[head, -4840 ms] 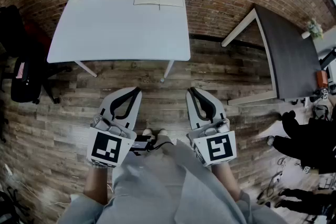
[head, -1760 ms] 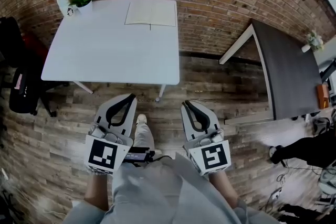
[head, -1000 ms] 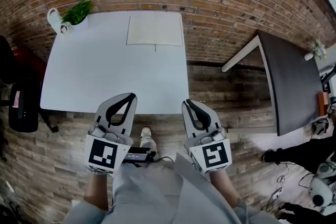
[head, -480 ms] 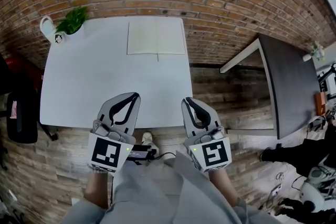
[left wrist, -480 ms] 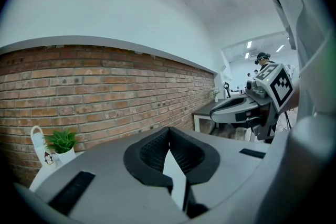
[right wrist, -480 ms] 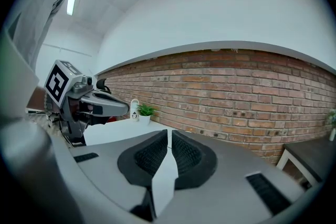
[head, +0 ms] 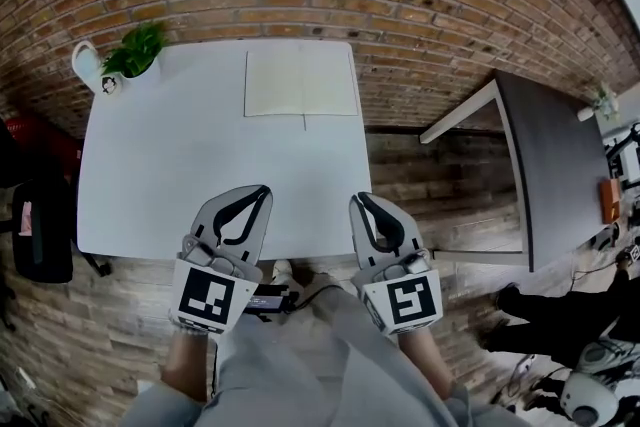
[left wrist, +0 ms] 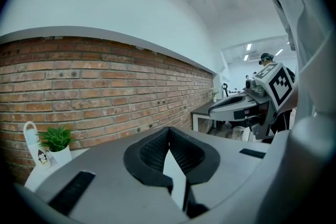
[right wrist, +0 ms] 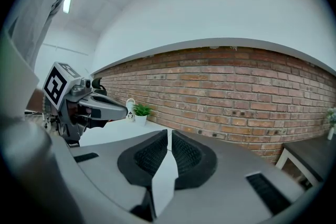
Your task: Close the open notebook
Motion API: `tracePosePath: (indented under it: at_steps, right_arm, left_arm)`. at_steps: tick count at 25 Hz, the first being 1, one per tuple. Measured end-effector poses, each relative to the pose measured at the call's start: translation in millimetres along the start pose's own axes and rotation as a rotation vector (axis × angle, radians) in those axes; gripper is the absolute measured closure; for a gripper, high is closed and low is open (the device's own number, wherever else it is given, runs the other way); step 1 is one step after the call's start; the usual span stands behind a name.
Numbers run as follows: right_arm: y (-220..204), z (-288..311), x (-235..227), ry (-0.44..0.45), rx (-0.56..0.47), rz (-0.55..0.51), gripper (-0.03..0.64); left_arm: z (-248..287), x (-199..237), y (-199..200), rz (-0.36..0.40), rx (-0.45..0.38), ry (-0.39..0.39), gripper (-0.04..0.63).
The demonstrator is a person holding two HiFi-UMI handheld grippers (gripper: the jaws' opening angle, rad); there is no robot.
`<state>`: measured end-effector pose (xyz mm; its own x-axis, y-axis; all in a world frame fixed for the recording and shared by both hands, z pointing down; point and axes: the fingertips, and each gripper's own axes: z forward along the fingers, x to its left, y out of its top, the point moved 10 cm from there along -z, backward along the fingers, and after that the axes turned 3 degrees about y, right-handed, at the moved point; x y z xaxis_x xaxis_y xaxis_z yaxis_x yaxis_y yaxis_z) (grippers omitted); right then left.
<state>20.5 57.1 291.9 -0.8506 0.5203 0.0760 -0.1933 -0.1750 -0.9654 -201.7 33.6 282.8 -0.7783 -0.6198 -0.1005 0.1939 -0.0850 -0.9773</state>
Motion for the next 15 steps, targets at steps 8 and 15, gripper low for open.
tracePosePath:
  at_steps: [8, 15]
  right_arm:
    - [-2, 9, -18, 0.009, -0.007, 0.003, 0.563]
    - [-1, 21, -37, 0.062, -0.012, -0.012, 0.563]
  left_arm:
    - [12, 2, 3, -0.014, 0.017, 0.025, 0.577]
    - [24, 0, 7, -0.025, 0.027, 0.068, 0.577]
